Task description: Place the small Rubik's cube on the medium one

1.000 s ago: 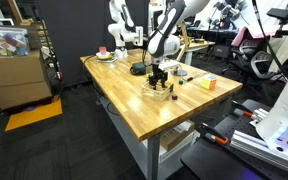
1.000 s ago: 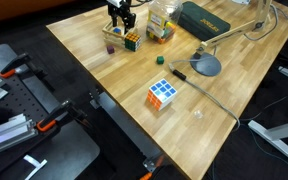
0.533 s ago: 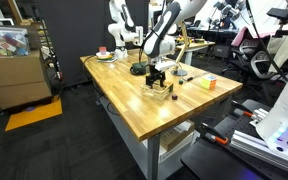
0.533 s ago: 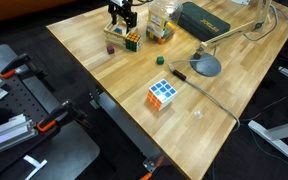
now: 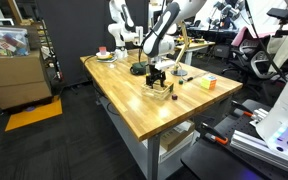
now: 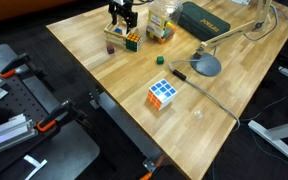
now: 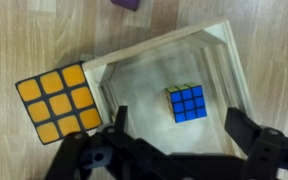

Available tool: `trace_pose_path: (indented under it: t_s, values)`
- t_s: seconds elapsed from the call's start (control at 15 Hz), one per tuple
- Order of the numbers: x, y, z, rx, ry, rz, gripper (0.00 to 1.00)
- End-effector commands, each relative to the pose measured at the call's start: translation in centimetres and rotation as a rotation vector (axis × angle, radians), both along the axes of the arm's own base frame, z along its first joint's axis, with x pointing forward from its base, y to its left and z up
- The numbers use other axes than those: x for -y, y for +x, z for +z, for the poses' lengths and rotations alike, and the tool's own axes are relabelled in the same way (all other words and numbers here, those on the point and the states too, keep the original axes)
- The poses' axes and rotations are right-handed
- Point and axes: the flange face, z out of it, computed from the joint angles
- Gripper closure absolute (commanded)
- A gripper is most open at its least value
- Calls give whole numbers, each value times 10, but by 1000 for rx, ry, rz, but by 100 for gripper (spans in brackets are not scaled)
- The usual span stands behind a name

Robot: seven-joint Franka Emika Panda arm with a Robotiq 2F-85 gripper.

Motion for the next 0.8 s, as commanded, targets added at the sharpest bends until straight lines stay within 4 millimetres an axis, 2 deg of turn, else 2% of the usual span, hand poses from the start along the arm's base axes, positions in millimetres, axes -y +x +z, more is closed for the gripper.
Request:
trace_pose_path:
  t_s: [0.0, 0.73]
  values:
    - [0, 2, -10, -40, 5, 17, 0]
    - [-6, 7, -19, -85, 31, 22, 0]
